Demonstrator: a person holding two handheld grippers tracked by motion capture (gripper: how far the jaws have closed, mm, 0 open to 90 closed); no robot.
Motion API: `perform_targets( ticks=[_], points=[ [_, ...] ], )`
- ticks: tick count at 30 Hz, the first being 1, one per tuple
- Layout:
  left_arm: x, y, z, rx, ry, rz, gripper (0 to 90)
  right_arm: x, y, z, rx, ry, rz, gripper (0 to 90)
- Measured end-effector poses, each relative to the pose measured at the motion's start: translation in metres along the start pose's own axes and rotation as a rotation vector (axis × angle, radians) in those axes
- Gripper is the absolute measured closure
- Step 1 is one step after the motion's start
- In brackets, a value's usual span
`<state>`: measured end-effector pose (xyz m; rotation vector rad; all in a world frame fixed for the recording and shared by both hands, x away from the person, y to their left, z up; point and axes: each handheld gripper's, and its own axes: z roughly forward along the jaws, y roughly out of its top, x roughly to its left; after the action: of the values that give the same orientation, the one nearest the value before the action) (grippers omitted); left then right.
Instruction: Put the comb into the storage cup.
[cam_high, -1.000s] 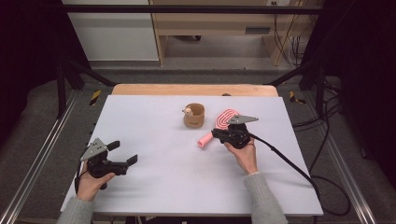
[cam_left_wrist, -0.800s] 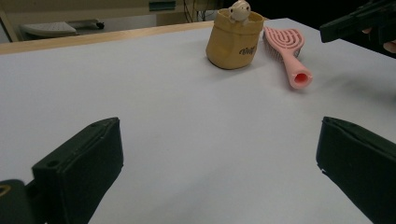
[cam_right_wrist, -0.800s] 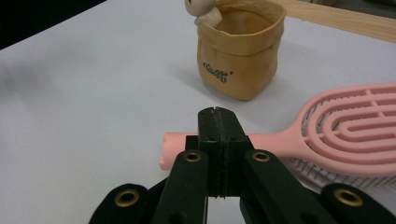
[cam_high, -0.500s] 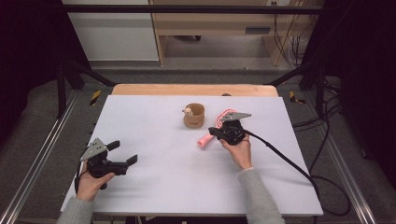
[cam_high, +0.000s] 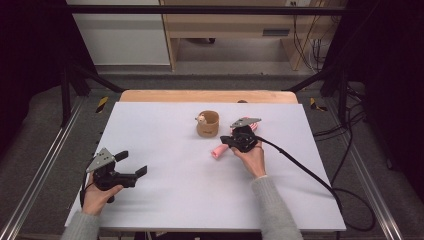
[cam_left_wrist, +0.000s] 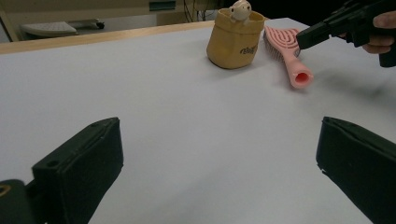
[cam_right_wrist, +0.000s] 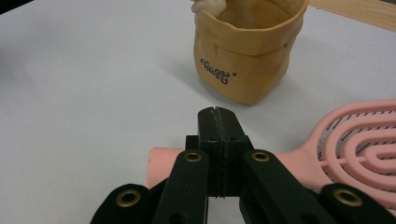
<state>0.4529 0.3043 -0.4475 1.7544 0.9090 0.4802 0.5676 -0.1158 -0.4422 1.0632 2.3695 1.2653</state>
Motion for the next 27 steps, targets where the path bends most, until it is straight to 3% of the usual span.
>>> perform_targets(
  ticks=[14, 27],
  points=[
    [0.000, 0.000, 0.001, 0.001, -0.001, 0.002, 0.6, 0.003, -0.001, 0.018, 0.039, 0.010, -0.002, 90.0],
    [0.000, 0.000, 0.001, 0.002, 0.000, 0.003, 0.6, 0.003, -0.004, 0.021, 0.085, 0.009, -0.020, 90.0]
  ],
)
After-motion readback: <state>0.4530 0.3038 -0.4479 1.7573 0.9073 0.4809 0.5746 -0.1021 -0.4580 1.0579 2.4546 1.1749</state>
